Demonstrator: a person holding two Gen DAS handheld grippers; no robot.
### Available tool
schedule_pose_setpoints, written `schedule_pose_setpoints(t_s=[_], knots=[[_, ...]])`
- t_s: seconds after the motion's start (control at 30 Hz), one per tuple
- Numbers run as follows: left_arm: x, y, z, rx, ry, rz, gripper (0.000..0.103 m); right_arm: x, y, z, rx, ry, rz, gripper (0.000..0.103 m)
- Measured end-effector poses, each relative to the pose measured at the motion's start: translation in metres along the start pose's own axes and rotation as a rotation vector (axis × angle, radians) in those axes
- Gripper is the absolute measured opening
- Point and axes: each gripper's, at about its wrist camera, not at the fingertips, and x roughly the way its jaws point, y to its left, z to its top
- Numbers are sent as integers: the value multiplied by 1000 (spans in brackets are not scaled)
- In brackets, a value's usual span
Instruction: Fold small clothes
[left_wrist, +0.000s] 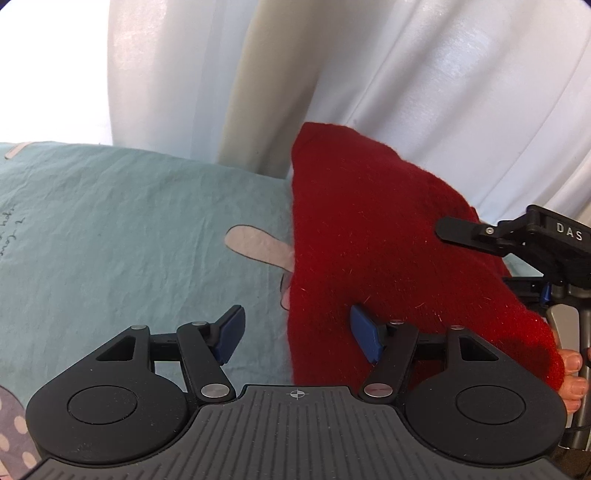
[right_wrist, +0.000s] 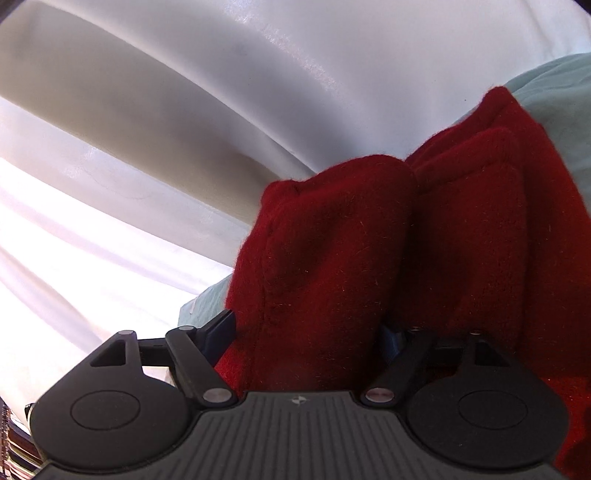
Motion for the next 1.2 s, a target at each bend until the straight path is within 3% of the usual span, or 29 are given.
schedule_pose_setpoints(t_s=[0.03,0.07,0.1,0.17,0.27,0.4,0.57,0.63,0.7,0.77,0.83,1.0,1.1,1.2], knots=[[-1,-2,0,16,-3,5,69,-1,6,-2,-23,-5,0,46],[-2,-3,-1,25,-4,11,69,-2,11,-5,-46,-7,-6,34],[-3,-3,0,31,-2,12,69,-2,14,-5,-69,-12,-18,16],[-10,-3,4,25,-2,3,69,-3,22,-6,-158,-34,-73,14],[-22,1,10,-2,-14,-42,76,-27,46,-9,-334,-118,-174,13],[-26,-7,19,0,-30,-29,79,-61,55,-17,-494,-213,-316,13],[14,-34,14,63,70,-66,82,-44,14,-26,-459,-75,-429,14],[25,-34,9,54,94,-53,82,-46,5,-30,-442,-104,-408,15],[24,-31,8,54,91,-54,82,-57,2,-27,-362,-124,-367,25],[23,-29,6,79,88,-33,82,-75,-6,-25,-275,-137,-329,49],[23,-27,5,71,92,-24,82,-88,-18,-27,-198,-138,-294,63],[23,-27,5,50,91,-27,82,-85,-63,-22,62,-61,-145,64],[21,-27,4,52,90,-23,81,-75,-82,-12,150,-37,-60,64],[21,-26,5,42,94,-26,81,-71,-78,-8,143,-29,-32,50]])
